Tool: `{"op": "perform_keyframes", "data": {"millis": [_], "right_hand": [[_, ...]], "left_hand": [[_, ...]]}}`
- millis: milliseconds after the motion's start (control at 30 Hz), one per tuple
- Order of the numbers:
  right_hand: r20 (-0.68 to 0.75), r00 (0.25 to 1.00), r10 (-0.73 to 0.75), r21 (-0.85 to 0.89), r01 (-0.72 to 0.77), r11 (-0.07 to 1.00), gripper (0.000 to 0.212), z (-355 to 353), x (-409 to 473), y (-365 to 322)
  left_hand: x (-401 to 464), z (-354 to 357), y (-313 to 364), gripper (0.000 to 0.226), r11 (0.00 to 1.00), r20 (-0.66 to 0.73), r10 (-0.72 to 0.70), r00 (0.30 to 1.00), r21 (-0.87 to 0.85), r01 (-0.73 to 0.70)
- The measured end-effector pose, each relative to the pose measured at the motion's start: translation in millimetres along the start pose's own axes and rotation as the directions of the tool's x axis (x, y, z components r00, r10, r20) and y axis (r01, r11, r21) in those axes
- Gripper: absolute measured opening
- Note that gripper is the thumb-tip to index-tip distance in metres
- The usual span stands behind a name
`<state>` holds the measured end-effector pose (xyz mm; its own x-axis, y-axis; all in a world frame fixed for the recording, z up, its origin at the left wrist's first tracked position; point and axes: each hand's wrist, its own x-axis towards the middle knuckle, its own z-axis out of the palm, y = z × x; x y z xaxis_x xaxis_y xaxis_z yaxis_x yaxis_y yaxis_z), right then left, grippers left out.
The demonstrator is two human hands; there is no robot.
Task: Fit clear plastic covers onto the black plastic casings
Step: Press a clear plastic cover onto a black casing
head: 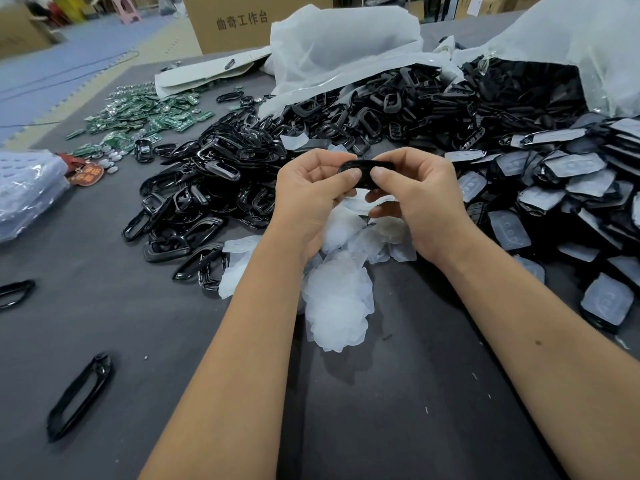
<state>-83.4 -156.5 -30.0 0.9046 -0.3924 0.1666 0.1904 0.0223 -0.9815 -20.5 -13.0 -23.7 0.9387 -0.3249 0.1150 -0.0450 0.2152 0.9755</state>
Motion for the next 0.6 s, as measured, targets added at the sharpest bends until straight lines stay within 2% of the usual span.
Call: {"op": "perform_keyframes", "data": {"millis": [167,333,600], "right_hand": [[-0.072,0.994,-0.084,-0.215,0.067,0.974,0.009,1.3,0.0,3.5],[-0.089,0.959,-0.270,-0.473,0.198,0.858,0.002,1.1,-2.1,4.7],[-0.100,0.947,-0.305,-0.466,0.227,0.855,0.021,3.1,-4.7,-1.1]], "left_hand": [[0.7,3.6,-3.9,0.023,0.978,-0.032,0.075,0.997,0.198,-0.067],[-0.2,0.9,-4.3,0.022,0.970,-0.024,0.104,0.994,0.222,-0.096],[-1.5,-0.8,-1.0,0.029,0.958,0.005,0.176,0.984,0.229,-0.173]]}}
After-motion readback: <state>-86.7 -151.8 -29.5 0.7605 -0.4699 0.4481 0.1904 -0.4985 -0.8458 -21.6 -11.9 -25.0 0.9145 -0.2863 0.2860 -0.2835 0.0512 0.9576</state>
